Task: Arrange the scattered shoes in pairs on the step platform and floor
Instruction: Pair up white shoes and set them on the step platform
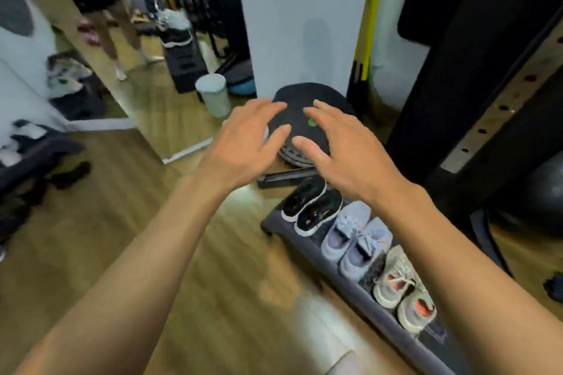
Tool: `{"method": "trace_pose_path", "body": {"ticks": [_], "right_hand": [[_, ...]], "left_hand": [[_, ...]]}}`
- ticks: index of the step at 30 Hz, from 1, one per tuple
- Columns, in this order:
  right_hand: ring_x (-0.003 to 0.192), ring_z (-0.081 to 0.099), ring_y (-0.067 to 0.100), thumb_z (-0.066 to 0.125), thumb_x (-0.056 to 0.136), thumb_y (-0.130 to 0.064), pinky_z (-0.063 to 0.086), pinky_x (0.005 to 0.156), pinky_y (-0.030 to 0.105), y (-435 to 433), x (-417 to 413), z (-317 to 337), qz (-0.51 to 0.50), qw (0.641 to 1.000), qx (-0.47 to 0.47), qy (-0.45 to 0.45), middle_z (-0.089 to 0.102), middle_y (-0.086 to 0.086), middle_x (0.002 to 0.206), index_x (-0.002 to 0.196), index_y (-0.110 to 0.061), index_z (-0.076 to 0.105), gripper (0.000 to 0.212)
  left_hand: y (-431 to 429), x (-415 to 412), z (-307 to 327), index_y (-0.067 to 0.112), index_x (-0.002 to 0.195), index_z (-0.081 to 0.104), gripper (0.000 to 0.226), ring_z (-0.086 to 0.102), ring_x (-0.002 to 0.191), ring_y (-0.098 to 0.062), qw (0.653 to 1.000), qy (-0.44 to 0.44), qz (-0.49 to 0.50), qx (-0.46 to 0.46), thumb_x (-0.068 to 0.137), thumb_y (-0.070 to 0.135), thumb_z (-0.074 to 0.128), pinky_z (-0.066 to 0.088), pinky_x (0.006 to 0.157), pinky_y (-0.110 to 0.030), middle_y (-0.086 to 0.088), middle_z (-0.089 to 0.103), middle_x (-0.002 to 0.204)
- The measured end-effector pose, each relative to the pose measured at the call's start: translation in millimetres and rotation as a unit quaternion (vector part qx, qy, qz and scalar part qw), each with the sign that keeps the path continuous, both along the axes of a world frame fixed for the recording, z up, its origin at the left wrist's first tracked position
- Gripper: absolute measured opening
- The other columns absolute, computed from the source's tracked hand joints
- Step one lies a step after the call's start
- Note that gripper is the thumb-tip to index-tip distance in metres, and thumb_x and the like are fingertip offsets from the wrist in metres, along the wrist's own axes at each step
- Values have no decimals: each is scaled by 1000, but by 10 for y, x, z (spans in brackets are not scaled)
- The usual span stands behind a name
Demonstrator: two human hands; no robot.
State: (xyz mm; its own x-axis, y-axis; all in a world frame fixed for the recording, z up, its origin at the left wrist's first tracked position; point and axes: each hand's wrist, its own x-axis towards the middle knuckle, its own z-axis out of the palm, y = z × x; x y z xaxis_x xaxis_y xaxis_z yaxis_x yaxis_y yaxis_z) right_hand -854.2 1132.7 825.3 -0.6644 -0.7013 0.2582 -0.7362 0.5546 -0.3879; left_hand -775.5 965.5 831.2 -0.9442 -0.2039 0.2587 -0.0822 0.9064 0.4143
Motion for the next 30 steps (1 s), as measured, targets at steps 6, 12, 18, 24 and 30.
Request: {"method": "trace_pose_path", "body": {"ticks": [6, 12, 18, 24, 30], "right_hand": [[142, 27, 18, 45, 92, -52, 30, 112, 41, -1394, 1116, 254, 116, 993, -10, -11, 24, -2, 157, 142, -26, 39, 57], [141, 28, 17, 43, 92, -55, 30, 111, 39, -2545, 2012, 339, 225, 974, -9, 3, 25, -3, 156, 142, -27, 39, 57], [140, 31, 16, 45, 92, -52, 29, 110, 34, -3559, 2473, 314, 307, 952, 12, 1, 30, -2, 154, 141, -26, 42, 55], [138, 34, 16, 48, 91, -49, 31, 111, 37, -4678, 2616, 238, 376, 926, -1, -20, 35, -3, 152, 138, -27, 45, 51], [138, 35, 17, 48, 91, -48, 31, 110, 37, -5794, 2640, 201, 433, 901, 10, -37, 37, 0, 151, 138, -25, 45, 52]], "left_hand": [[-1102, 1486, 252, 24, 141, 41, 50, 33, 136, -19, 989, 26, 147, 17, 95, 44, 44, 27, 113, -38, 1, 38, 147], [-1923, 2692, 214, 31, 140, 40, 50, 30, 137, -16, 957, 38, 283, 40, 94, 50, 41, 25, 113, -38, 7, 36, 147], [-2537, 3303, 124, 30, 141, 41, 47, 26, 139, -15, 927, 51, 367, 62, 96, 44, 42, 20, 116, -39, 4, 35, 149], [-3405, 3450, 98, 24, 141, 42, 46, 31, 137, -18, 902, 45, 427, 44, 97, 37, 44, 25, 114, -41, 1, 38, 148], [-4295, 3575, 68, 20, 135, 49, 43, 40, 130, -14, 875, 50, 481, 36, 95, 34, 46, 25, 108, -25, 1, 48, 139]]}}
